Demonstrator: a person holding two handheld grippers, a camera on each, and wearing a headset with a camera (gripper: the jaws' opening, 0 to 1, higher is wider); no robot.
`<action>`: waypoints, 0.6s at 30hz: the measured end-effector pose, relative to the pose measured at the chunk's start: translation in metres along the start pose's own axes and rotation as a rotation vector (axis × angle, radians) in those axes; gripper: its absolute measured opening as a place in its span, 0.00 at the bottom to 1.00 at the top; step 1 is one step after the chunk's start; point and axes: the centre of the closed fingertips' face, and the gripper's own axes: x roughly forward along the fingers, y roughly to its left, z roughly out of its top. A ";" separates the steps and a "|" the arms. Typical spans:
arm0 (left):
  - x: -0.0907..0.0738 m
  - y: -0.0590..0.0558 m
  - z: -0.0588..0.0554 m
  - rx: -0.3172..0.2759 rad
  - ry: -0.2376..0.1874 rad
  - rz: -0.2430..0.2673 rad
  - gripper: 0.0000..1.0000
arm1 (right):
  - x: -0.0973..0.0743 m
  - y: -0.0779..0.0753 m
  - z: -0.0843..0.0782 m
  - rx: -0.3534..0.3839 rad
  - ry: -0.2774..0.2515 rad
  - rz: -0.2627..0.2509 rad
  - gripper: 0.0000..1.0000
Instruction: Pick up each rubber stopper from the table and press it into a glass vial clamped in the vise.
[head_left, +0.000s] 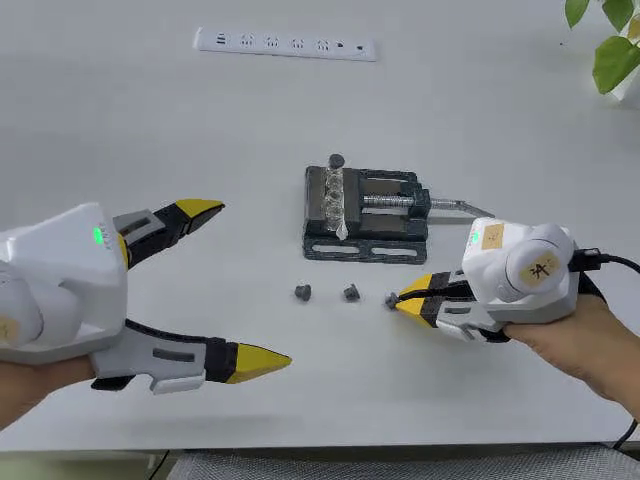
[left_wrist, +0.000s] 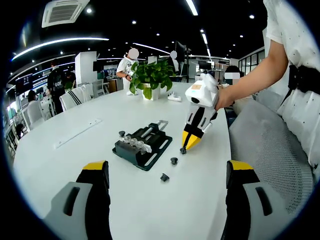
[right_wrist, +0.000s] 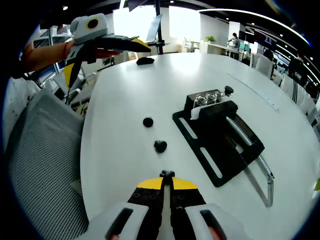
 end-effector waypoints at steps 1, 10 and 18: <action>0.000 0.000 0.000 -0.001 -0.001 -0.001 0.97 | 0.000 0.000 0.000 -0.006 0.001 -0.002 0.00; 0.005 -0.002 0.008 0.008 -0.019 0.003 0.96 | -0.012 -0.001 0.007 0.015 -0.020 -0.032 0.00; 0.011 -0.002 0.026 0.030 -0.058 0.034 0.89 | -0.038 0.002 0.032 0.043 -0.091 -0.072 0.00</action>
